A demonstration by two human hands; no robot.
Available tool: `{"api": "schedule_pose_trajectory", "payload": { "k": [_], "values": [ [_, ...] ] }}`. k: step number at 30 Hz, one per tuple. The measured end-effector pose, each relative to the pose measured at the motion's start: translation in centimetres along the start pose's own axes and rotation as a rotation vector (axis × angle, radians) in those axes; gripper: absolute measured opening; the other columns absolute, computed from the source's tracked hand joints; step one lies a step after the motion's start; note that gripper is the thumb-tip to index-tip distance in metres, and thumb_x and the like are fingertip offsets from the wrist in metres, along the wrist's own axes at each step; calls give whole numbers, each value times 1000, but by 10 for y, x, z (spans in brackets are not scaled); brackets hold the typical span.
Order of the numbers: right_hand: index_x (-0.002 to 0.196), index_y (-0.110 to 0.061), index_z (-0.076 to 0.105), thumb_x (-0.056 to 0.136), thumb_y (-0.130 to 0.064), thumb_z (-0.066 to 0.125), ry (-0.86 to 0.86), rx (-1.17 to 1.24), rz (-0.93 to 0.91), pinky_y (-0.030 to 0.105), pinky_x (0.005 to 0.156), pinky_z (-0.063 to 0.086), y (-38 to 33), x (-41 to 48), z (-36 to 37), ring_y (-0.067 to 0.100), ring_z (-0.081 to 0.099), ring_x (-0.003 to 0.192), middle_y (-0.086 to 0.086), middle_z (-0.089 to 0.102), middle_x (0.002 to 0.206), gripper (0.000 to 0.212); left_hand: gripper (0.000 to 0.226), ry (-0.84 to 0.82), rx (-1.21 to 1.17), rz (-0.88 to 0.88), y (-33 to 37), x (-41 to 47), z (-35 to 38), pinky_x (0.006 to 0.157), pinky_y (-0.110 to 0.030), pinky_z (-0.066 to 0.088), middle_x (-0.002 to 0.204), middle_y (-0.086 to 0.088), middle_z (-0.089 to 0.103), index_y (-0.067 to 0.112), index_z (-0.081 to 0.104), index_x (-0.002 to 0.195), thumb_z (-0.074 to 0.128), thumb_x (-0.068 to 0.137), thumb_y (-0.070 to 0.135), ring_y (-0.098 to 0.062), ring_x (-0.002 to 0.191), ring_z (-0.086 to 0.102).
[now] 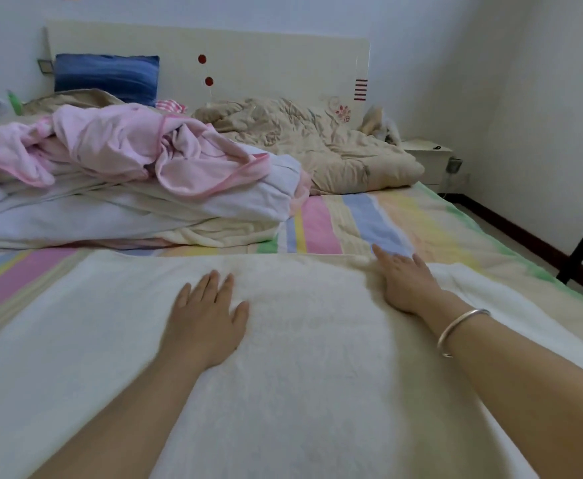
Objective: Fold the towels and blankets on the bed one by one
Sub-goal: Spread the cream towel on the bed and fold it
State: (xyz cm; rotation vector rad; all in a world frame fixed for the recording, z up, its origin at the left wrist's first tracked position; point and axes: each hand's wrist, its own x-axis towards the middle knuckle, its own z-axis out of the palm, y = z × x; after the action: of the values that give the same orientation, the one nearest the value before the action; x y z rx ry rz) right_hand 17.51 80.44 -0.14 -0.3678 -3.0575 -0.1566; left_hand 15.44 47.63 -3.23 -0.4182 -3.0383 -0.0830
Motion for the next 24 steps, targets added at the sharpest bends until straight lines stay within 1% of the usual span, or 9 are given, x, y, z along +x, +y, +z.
{"api": "schedule_pose_trajectory", "payload": {
  "k": [3, 6, 8, 10, 12, 16, 19, 22, 24],
  "values": [
    [145, -22, 30, 90, -14, 39, 82, -99, 7, 37, 104, 30, -3, -2, 2, 25, 43, 127, 4, 47, 138, 56, 66, -8, -37, 6, -2, -4, -5, 122, -39, -2, 163, -1, -6, 22, 0, 156, 9, 99, 55, -14, 150, -6],
    [110, -12, 55, 83, -6, 39, 370, -173, -49, 40, 82, 42, -8, -13, -6, 31, 54, 97, 9, 59, 102, 32, 71, 75, -143, -13, -1, -6, -6, 122, -38, 2, 163, -2, -4, 21, 6, 156, 24, 98, 56, -17, 150, -2],
    [83, -7, 57, 74, -3, 35, 543, -112, -107, 40, 61, 45, -10, -36, -13, 33, 55, 72, 12, 56, 75, 24, 76, 251, -209, -25, -5, -5, -11, 121, -41, 3, 163, -7, -1, 16, 14, 154, 48, 92, 45, -23, 149, -1],
    [80, -10, 53, 71, 1, 46, 601, 34, -80, 35, 55, 40, -6, -71, -21, 31, 53, 67, 8, 55, 71, 16, 83, 468, -208, -2, -12, -5, -20, 120, -48, 4, 161, -12, 14, 9, 30, 149, 65, 74, 21, -30, 149, 4],
    [84, -16, 53, 65, 3, 62, 599, 135, -26, 33, 55, 36, 0, -111, -25, 27, 51, 68, 2, 56, 71, 28, 90, 570, -94, 11, -25, -3, -25, 119, -52, 7, 158, -13, 24, 6, 37, 145, 68, 60, 5, -34, 148, 10],
    [79, -17, 56, 43, 8, 77, 605, 97, -47, 27, 54, 28, 11, -197, -41, 23, 47, 54, -4, 51, 59, 49, 93, 464, 252, 38, -49, -14, -42, 117, -51, -4, 157, -12, 27, 10, 41, 145, 76, 59, 16, -31, 149, 3],
    [79, -20, 55, 41, 1, 85, 498, 85, -58, 25, 56, 29, 22, -241, -43, 21, 51, 55, -8, 51, 58, 53, 43, 324, 369, 153, -52, -46, -69, 117, -46, 8, 122, 0, 62, 22, 61, 116, 61, 74, 20, -22, 133, 41],
    [79, -21, 55, 50, -9, 88, 408, 108, -41, 25, 55, 29, 25, -276, -44, 21, 52, 56, -8, 53, 58, 45, 32, 208, 344, 111, -69, -100, -88, 86, -40, 40, 94, 3, 63, 23, 59, 105, 59, 75, 13, -22, 94, 61],
    [84, -23, 54, 66, -16, 82, 354, 151, -3, 28, 54, 30, 26, -293, -45, 23, 53, 64, -8, 59, 67, 34, 40, 225, 322, 75, -99, -135, -88, 63, -39, 46, 80, -4, 63, 14, 66, 96, 72, 58, 2, -30, 76, 62]
  ]
}}
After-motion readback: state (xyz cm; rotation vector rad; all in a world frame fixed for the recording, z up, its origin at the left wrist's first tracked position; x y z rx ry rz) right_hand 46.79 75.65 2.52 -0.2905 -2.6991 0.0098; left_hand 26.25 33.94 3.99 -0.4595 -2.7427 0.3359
